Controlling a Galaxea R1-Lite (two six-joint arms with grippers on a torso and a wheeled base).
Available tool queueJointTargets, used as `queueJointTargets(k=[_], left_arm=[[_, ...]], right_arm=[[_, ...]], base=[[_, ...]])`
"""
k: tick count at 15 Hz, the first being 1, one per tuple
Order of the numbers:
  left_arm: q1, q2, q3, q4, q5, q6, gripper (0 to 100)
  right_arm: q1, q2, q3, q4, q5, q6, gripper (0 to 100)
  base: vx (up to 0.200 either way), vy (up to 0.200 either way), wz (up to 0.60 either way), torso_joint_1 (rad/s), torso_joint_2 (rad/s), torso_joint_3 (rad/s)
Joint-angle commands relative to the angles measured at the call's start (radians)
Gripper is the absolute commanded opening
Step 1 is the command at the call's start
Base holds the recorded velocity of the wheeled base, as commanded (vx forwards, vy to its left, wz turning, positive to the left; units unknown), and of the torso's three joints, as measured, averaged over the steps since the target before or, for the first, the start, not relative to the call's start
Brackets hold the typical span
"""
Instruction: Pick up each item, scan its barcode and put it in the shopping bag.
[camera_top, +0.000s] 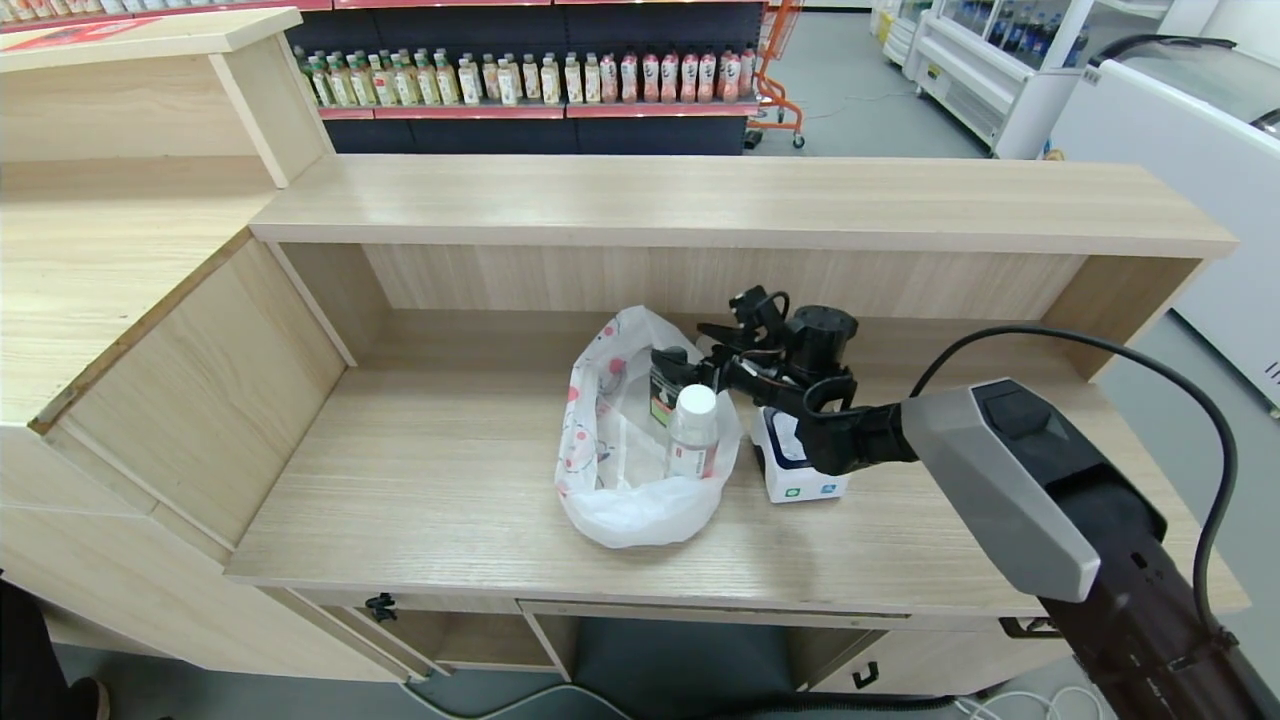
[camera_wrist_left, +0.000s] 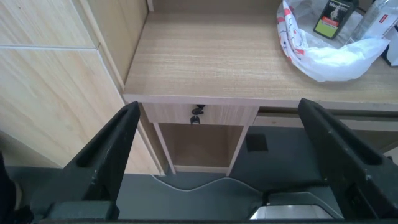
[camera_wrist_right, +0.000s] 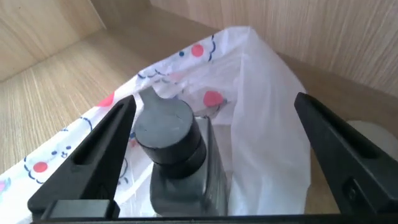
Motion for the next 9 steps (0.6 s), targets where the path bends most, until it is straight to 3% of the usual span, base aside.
queueJointTargets(k=[1,5,9], left_arm=[[-0.001,0.002,0.000,0.000,0.000,-0.001,100],[-0.001,0.002,0.000,0.000,0.000,-0.007,100],[-0.001,0.002,0.000,0.000,0.000,-0.007,100]], right_arm=[[-0.002,-0.070,0.003,-0.001,0.000,0.009,100],[-0.010,-0.296,0.181,-0.012,0.000,0.056,100],[-0.105,-0.642,0.556,-0.019,-0.004,0.049,100]], base=[[0.000,0.000,0.00,0.000,0.00,0.000],[0.000,0.000,0.00,0.000,0.00,0.000],[0.000,0.000,0.00,0.000,0.00,0.000]])
